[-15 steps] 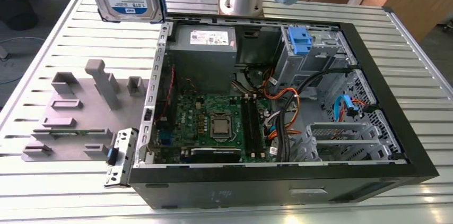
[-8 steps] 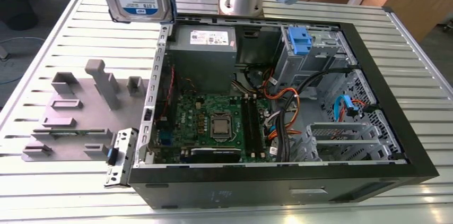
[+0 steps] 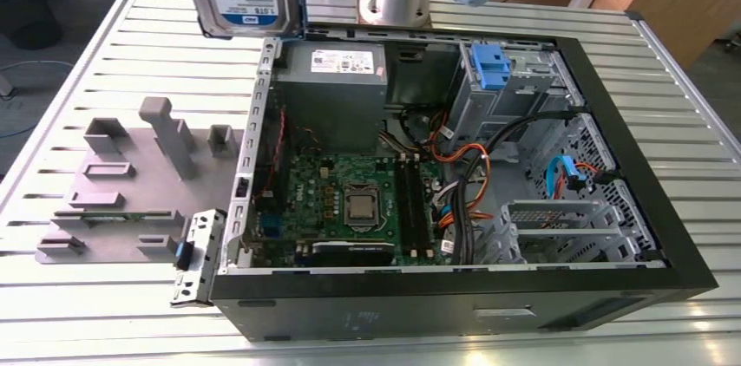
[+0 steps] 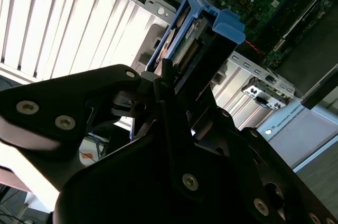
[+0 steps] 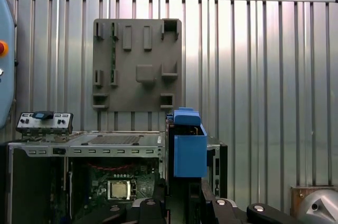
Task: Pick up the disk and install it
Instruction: 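Pick up the disk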
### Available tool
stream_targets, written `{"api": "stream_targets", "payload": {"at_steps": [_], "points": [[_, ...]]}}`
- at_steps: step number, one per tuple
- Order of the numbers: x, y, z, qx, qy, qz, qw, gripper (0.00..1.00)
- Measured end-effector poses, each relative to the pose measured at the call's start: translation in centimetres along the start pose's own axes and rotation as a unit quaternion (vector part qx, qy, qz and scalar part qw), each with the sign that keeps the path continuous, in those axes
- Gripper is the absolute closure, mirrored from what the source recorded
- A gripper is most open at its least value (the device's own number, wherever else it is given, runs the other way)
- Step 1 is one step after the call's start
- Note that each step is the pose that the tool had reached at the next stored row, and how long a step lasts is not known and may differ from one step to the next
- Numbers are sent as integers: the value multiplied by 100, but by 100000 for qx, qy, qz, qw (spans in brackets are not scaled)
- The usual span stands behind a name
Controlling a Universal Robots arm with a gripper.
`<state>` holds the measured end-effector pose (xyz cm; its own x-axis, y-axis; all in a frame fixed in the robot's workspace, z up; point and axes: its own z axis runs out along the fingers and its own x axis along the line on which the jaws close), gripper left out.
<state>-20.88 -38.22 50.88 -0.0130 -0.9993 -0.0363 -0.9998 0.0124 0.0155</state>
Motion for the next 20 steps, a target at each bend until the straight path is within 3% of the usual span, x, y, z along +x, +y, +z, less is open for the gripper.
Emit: {"api": "stream_targets", "payload": {"at_steps": [20], "points": [[-6,-477,7,3,-5,6,100000,65]]}}
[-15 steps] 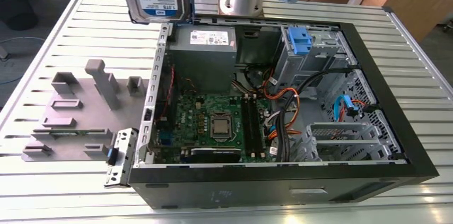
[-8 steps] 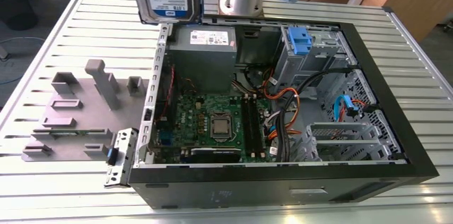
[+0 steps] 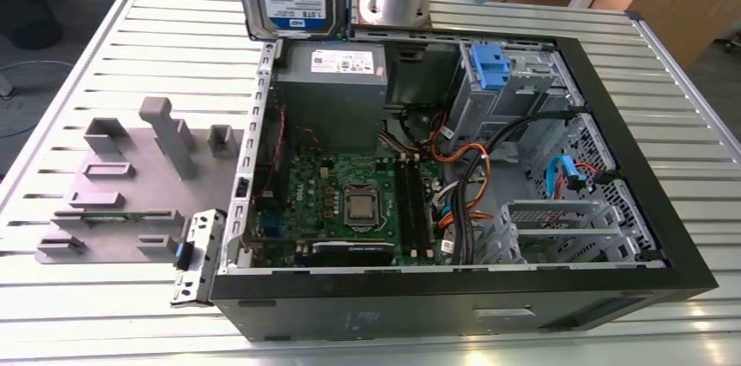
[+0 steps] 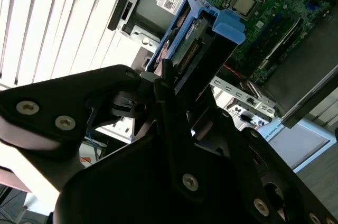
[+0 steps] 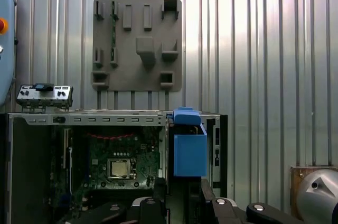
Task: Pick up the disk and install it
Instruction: 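Pick up the disk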
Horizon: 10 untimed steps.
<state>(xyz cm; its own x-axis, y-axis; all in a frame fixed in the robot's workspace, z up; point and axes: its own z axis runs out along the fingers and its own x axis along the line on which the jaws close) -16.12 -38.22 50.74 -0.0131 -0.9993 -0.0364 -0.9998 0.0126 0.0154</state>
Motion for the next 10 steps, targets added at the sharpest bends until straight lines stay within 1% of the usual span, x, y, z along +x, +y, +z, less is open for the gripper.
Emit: {"api": "stream_targets", "payload": {"at_steps": [10], "points": [[-3,-285,6,0,1,0,100000,65]]}}
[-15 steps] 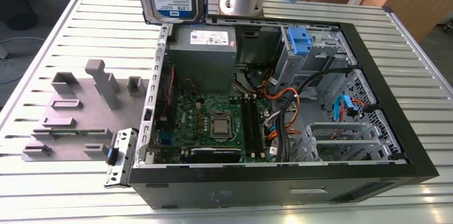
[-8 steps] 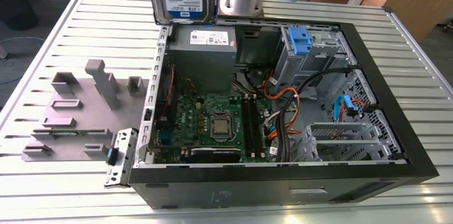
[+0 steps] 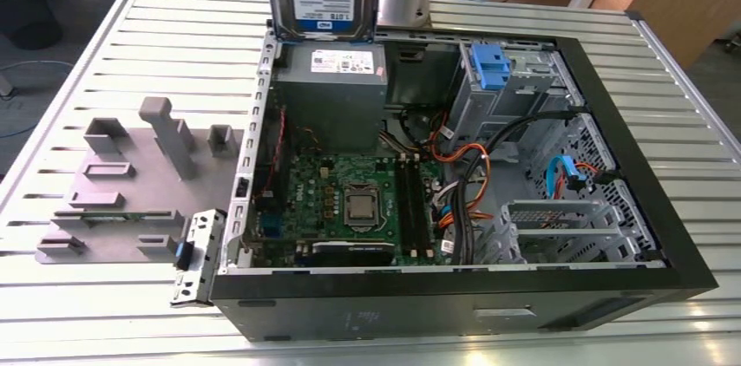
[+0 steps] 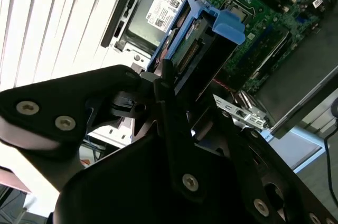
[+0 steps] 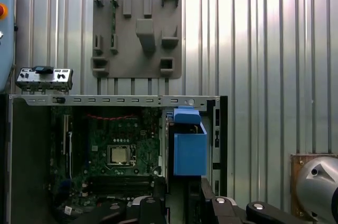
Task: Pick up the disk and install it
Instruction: 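Pick up the disk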
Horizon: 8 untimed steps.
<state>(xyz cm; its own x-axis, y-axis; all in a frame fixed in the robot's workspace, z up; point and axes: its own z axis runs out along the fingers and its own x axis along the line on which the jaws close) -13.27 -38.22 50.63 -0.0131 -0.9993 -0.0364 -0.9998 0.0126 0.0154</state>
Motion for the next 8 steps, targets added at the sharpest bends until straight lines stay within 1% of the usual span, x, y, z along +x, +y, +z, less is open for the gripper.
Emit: {"api": "stream_targets", "payload": {"at_steps": [8], "points": [[-3,-261,9,0,-1,-2,100000,65]]}}
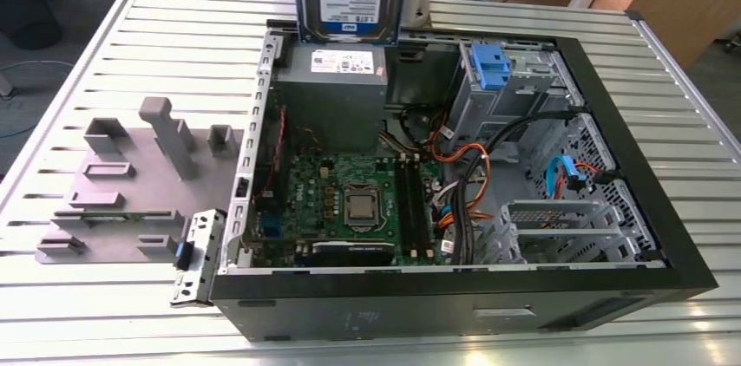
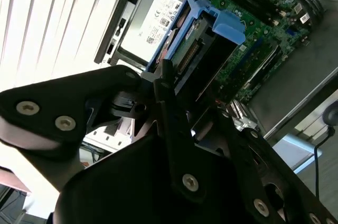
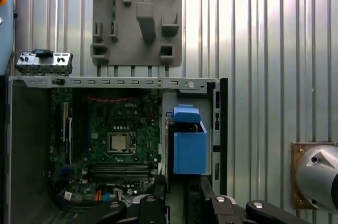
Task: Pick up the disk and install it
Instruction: 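Pick up the disk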
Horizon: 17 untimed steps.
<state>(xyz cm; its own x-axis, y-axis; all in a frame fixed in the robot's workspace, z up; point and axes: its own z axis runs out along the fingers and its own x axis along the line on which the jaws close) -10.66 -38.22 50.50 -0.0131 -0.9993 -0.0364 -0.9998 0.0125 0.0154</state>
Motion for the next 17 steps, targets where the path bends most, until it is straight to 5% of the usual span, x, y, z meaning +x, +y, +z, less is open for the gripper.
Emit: {"api": "stream_targets", "payload": {"at_steps": [17], "points": [[-6,-542,34,1,-1,0,100000,65]]}}
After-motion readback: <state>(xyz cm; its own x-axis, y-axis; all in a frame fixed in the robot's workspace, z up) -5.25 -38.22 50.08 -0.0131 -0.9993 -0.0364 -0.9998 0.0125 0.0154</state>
